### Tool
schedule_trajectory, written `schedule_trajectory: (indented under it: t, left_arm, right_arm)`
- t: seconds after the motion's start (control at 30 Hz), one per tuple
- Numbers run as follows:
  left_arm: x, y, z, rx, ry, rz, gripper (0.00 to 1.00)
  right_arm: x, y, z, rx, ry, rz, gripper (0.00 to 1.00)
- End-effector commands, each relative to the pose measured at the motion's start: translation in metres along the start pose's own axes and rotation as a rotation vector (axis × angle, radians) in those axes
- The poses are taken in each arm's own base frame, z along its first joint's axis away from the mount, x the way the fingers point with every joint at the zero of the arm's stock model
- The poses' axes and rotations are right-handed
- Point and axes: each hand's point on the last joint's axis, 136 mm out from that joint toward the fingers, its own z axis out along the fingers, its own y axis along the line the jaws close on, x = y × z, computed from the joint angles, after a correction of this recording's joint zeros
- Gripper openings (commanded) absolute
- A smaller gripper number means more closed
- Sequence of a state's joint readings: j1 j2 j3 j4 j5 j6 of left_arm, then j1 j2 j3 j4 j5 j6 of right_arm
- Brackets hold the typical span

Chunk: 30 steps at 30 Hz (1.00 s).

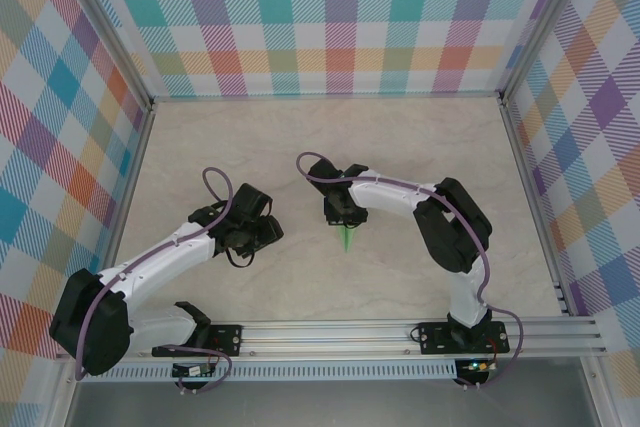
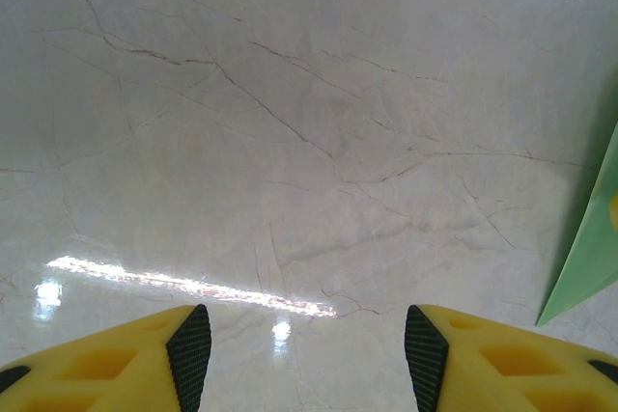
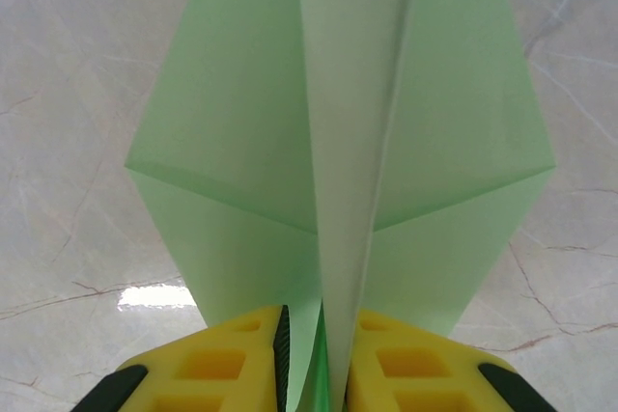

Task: Fold a paper plane with a square sheet of paper (pick it up from the middle)
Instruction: Move a paper plane to the center of the table.

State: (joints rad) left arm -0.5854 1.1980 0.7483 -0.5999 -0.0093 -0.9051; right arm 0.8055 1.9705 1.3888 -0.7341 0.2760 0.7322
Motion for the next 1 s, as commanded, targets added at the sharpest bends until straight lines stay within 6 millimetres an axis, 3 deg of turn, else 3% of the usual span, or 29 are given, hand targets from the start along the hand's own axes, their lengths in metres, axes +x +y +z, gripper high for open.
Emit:
schedule_trajectory:
  t: [0.0, 0.6, 0.77, 0.97]
  left_arm:
    - [-0.001, 0.005, 0.002, -0.013, 0.008, -0.021, 0.58]
    - [0.0, 0.006, 0.005, -0.024, 0.016, -0.02, 0.59]
    - [0.0, 0.007, 0.005, -0.028, 0.016, -0.021, 0.59]
    - [-0.001, 0.008, 0.004, -0.031, 0.011, -0.02, 0.6]
  right_arm:
    - [0.006, -0.007, 0.009, 0.027, 0.03, -0.001, 0.23]
    - [0.007, -0.005, 0.022, 0.022, 0.055, -0.014, 0.26]
    - [0.002, -0.004, 0.017, 0.028, 0.05, -0.029, 0.18]
    - [-0.018, 0.005, 0.0, 0.008, -0.003, -0.055, 0.1]
